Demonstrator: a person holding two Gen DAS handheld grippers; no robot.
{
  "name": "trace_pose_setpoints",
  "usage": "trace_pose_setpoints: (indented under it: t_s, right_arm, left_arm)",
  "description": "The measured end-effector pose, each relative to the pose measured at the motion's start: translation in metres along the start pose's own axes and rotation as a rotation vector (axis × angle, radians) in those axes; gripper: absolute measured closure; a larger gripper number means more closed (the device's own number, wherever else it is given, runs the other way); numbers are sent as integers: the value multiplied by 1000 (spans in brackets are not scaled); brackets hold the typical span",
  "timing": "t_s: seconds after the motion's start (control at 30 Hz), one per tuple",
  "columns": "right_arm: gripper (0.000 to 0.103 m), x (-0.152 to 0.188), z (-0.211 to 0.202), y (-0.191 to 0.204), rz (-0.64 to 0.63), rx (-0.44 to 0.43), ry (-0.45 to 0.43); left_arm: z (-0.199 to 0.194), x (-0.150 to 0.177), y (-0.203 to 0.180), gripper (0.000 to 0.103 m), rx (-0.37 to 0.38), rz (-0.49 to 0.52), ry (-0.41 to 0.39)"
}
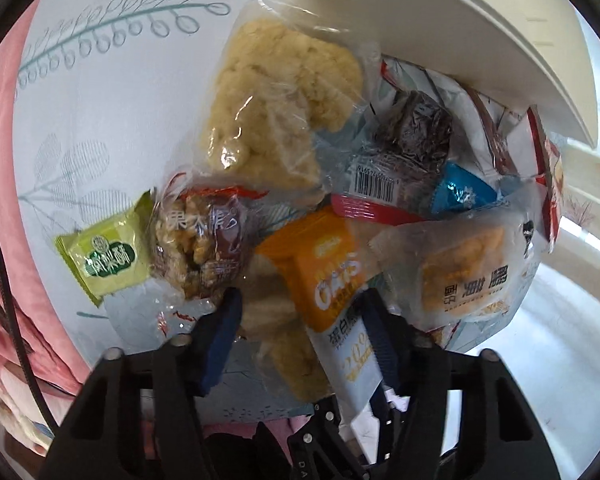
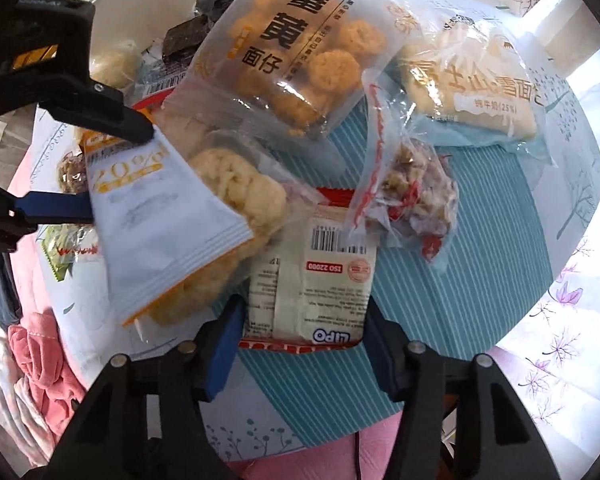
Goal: Organize snacks
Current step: 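Grasp the orange-topped oat bar packet with the left tool while the right tool grasps the white UPO packet, then carry both held packets up and over the white tray with both tools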
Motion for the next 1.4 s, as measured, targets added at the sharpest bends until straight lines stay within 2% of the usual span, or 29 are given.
trace_pose_setpoints:
  t_s: [0.03, 0.13, 0.33, 0.47, 0.73, 0.9, 1.07, 1.17, 1.4]
  right_arm:
    - [48, 0, -2, -1, 5, -14, 6]
    - [50, -3, -5, -9, 30, -50, 34]
    - [51, -8, -21, -26, 87, -123, 92]
    - [52, -8, -37, -44, 101, -168, 106]
    - [52, -15, -89, -69, 56, -229, 75]
    - [52, -27, -117, -64, -15, -234, 15]
    - [52, -49, -142, -50, -108, -241, -57]
    - [52, -67, -160, -38, -162, -275, -96]
    - [52, -119, -204, -10, -343, -318, -259]
  left_arm:
    - [0, 0, 1, 63, 16, -10, -5]
    - [-2, 1, 3, 79, 36, -31, -19]
    - [-7, 6, 14, 87, 49, -64, 5]
    - [-17, 29, 15, 87, 71, -59, 21]
    - [-68, 55, 20, 87, 125, -45, -55]
    - [-106, 56, 14, 87, 144, -53, -143]
    - [-152, 55, 7, 87, 168, -64, -277]
    - [-171, 55, -6, 87, 178, -72, -332]
    - [-221, 56, -37, 87, 202, -63, -499]
Point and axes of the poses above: each gripper's, at about its wrist camera, not at the fingertips, and z roughly the way its jaws point, y to its left, x to its underside, the point moved 5 cm from there along z, roughly the way its jaws point, and after that the axes turned 1 degree about -x, right-handed, at the moved point
